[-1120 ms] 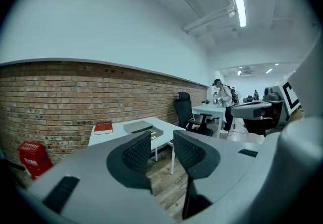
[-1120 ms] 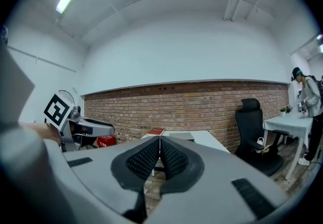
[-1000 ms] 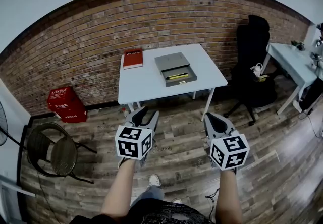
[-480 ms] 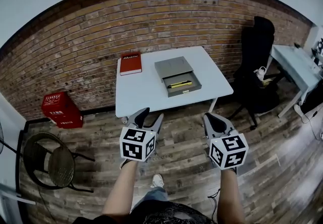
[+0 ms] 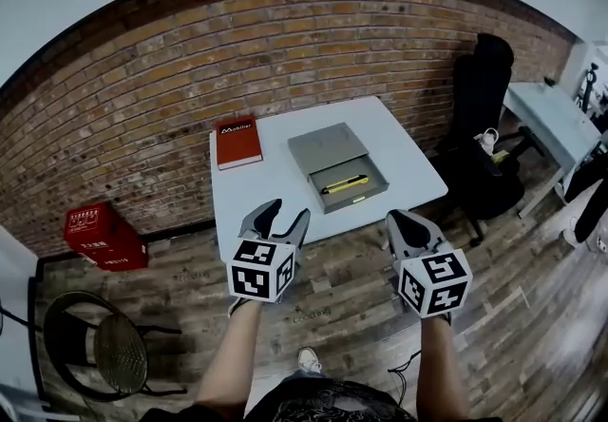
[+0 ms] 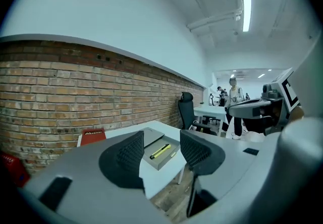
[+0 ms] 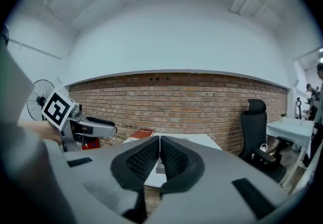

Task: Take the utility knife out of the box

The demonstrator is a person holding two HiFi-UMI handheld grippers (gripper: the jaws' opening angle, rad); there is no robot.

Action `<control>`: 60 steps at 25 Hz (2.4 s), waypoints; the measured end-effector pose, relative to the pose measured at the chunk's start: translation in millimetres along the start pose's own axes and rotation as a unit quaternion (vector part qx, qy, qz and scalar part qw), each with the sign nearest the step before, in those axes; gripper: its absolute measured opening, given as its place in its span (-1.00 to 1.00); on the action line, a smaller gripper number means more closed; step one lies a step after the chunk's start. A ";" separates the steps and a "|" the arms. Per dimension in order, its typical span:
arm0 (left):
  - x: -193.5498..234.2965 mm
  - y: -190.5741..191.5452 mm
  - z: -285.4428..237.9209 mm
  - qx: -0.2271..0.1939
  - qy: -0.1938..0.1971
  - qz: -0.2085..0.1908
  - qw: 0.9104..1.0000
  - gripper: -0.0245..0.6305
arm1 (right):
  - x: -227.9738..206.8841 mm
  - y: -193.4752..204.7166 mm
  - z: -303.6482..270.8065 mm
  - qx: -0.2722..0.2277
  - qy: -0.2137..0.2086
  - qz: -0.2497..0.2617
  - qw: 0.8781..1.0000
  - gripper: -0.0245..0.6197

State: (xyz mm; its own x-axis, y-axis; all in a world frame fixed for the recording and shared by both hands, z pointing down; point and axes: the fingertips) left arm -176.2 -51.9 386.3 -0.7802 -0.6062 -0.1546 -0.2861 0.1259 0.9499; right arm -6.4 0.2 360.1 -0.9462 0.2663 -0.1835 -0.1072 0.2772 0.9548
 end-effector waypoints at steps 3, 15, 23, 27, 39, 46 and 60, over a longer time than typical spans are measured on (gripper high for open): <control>19.8 -3.4 -13.2 -0.006 0.008 0.000 1.000 -0.24 | 3.5 -7.6 -20.8 -0.003 0.005 -0.004 1.000 -0.86; 47.6 -10.2 -57.6 -0.017 0.032 -0.007 0.999 -0.21 | -5.7 -21.6 -61.0 -0.013 0.029 -0.007 0.999 -0.86; 37.4 -20.7 -96.0 -0.017 0.038 -0.019 0.999 -0.21 | -40.2 -23.8 -77.5 -0.024 0.030 -0.022 0.999 -0.86; 37.1 -22.7 -121.2 -0.016 0.022 -0.017 0.999 -0.21 | -66.3 -25.6 -97.9 -0.026 0.017 -0.023 0.999 -0.86; 51.7 -47.7 -208.7 0.002 -0.080 0.009 0.997 -0.21 | -157.3 -66.4 -185.1 -0.004 -0.078 -0.013 0.997 -0.86; 55.4 -52.4 -228.9 0.016 -0.139 0.022 0.990 -0.21 | -180.0 -80.2 -220.5 0.015 -0.144 0.012 0.989 -0.86; 68.1 -37.8 -235.0 0.045 -0.141 0.007 0.989 -0.21 | -159.0 -71.3 -252.1 0.031 -0.187 0.005 0.982 -0.86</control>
State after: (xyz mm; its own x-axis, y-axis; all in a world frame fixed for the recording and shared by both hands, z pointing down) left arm -87.8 -282.5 403.7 -0.9047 -0.3625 -0.2240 -0.3134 0.2100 0.9261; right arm 74.7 -294.7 380.1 -0.7675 0.5866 -0.2585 -0.0694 0.3249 0.9432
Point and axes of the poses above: the fingertips, and each gripper's own axes: z backward along the fingers, x to its left, y out of its underside, and after that the axes turned 12 degrees about -z, right-handed
